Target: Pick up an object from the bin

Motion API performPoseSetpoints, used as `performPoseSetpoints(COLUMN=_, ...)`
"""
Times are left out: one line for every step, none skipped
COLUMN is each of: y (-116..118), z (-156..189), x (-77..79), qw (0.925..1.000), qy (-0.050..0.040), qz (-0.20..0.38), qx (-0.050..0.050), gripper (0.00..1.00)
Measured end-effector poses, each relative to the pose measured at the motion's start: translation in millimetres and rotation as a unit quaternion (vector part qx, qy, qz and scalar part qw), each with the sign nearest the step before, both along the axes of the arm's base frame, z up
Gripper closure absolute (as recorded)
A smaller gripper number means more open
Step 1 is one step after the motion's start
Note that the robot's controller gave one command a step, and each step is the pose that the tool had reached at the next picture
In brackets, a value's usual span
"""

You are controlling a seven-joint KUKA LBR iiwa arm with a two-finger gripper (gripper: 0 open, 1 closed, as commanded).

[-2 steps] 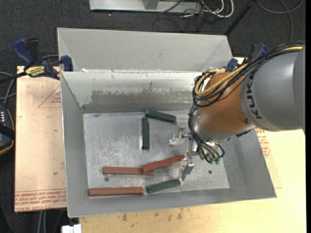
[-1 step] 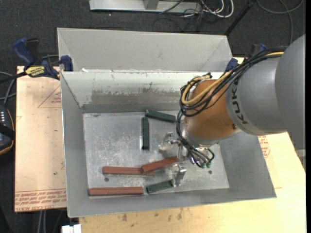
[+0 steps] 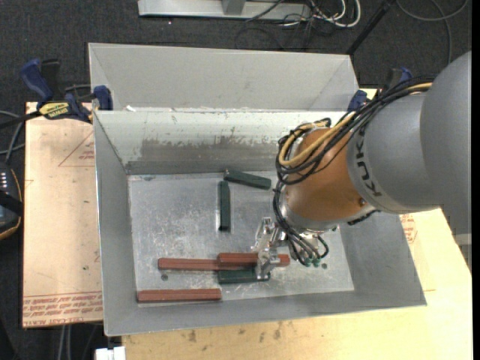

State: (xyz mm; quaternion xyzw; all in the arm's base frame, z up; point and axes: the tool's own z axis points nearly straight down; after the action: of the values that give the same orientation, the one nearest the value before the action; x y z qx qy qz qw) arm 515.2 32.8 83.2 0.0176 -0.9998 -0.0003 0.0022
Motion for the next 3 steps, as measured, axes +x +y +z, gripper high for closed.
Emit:
performPoseSetpoints(y=0.0, z=0.0, x=0.1, qw=1.0, qy=-0.0001, qz=0.0, qx=0.0, gripper=1.0)
performPoseSetpoints(y=0.1, z=4.1, x=-0.3, qw=1.0, qy=-0.0022, qz=-0.001, qx=0.0, gripper=1.0)
performPoseSetpoints(y=0.3, z=19.3, x=-1.5, qw=1.0, qy=-0.004, qz=0.0, qx=0.0, gripper=1.0)
